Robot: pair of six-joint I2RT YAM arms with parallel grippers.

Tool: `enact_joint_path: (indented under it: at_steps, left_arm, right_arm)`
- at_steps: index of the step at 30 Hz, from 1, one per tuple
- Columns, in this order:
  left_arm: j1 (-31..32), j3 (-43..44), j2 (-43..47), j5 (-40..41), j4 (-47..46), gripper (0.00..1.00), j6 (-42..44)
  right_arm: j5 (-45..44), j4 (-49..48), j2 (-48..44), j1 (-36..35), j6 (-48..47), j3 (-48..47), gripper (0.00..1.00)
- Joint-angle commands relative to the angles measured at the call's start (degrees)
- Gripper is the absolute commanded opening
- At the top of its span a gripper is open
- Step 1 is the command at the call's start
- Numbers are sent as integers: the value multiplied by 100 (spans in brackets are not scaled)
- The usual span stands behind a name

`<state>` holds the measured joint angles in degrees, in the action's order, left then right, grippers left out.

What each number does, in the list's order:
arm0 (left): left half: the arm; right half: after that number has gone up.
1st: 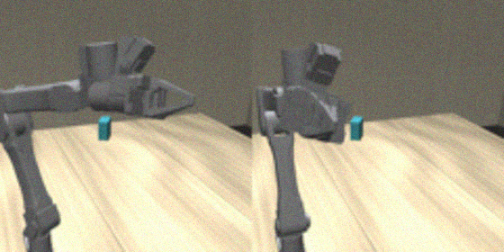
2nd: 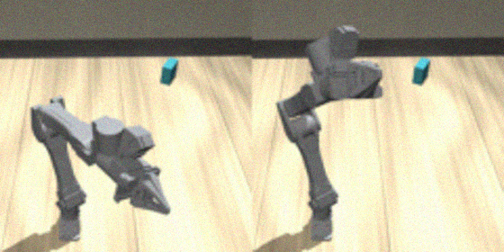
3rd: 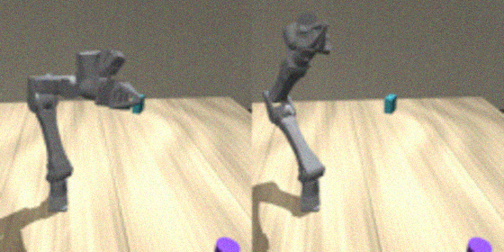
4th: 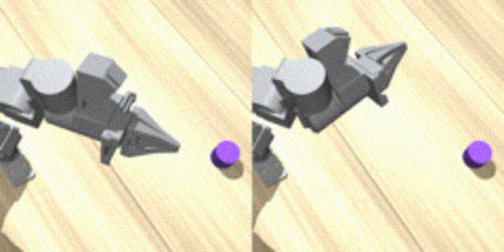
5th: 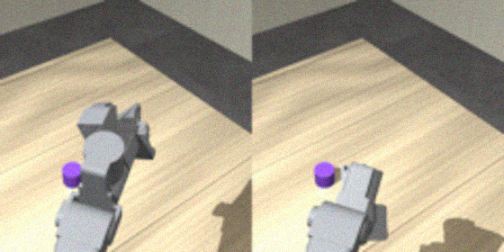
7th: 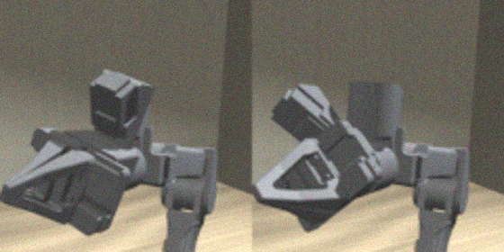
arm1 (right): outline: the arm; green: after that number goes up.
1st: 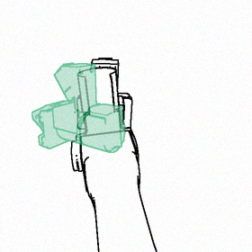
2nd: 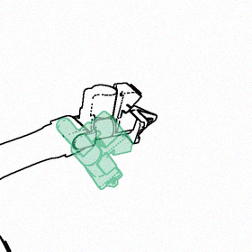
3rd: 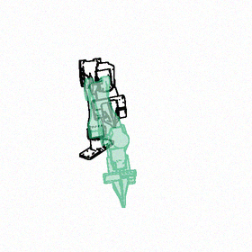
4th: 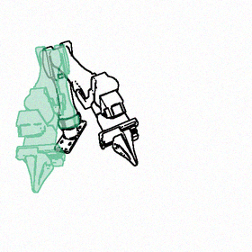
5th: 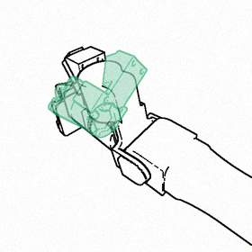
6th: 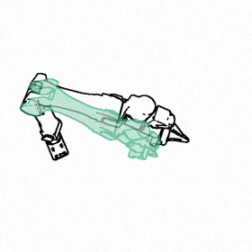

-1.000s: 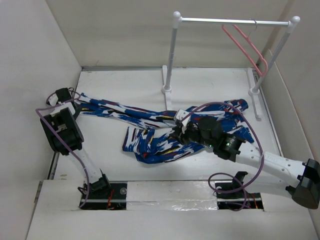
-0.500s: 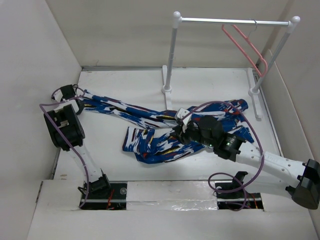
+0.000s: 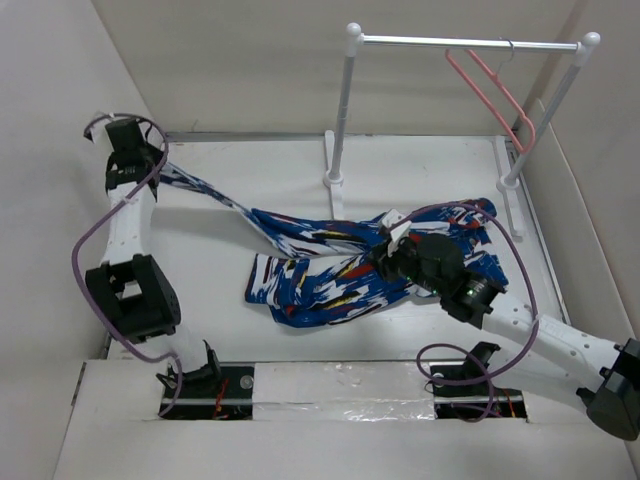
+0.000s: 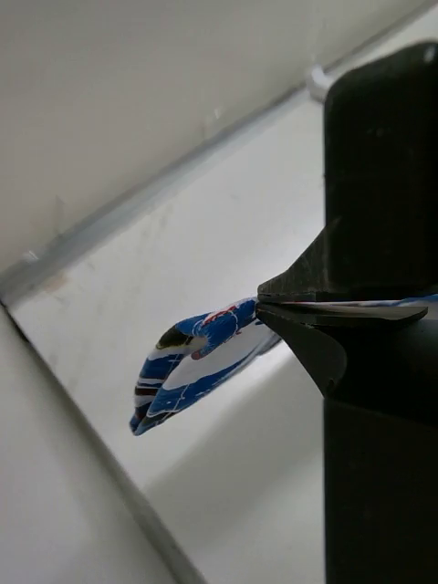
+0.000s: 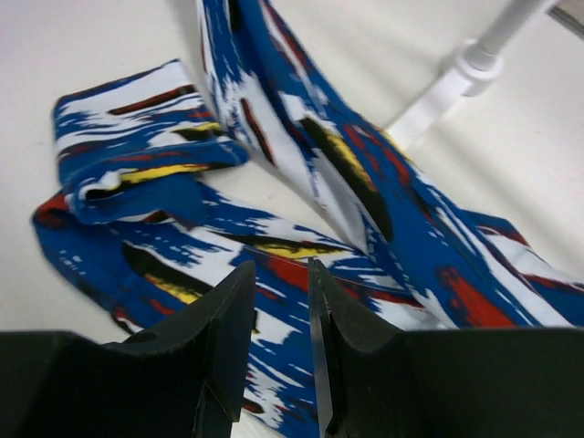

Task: Place the trousers on the hanger
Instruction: Flatten out the trousers at the center of the board.

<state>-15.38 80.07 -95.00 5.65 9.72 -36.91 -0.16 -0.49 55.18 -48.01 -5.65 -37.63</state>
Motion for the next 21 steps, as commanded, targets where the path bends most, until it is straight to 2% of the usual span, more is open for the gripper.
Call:
enact_joint_path:
  at_steps: [1,3,7,9,12,17,18,21]
  left_arm:
    - [-88,438,553,234,346,0,78]
    - [-237,291,597,270,417,0,131]
    - [-457,-605,676,226,75,0,244]
    - [-457,-625,597,314,92,0,298]
    - [-457,-449,518,68,-5,0,219]
    - [34,666,237,15,346,0,175]
    - [35,789,228,6,390,0,175]
    - [35,888,333,181,382,0,271]
  right_arm:
    - [323,-382,-332,291,108,54,36]
    - [438,-215,-420,415,99,89,36]
    - [622,-162,-771,625,64,290,36]
    - [675,-179,-833,757,3,370,37]
    - [833,-162,-851,899,-6,379,37]
    - [895,-118,-816,1100,20,344,41]
    - [895,-92,-816,1179,11,335,45]
    - [983,-39,-842,1337,38,344,46]
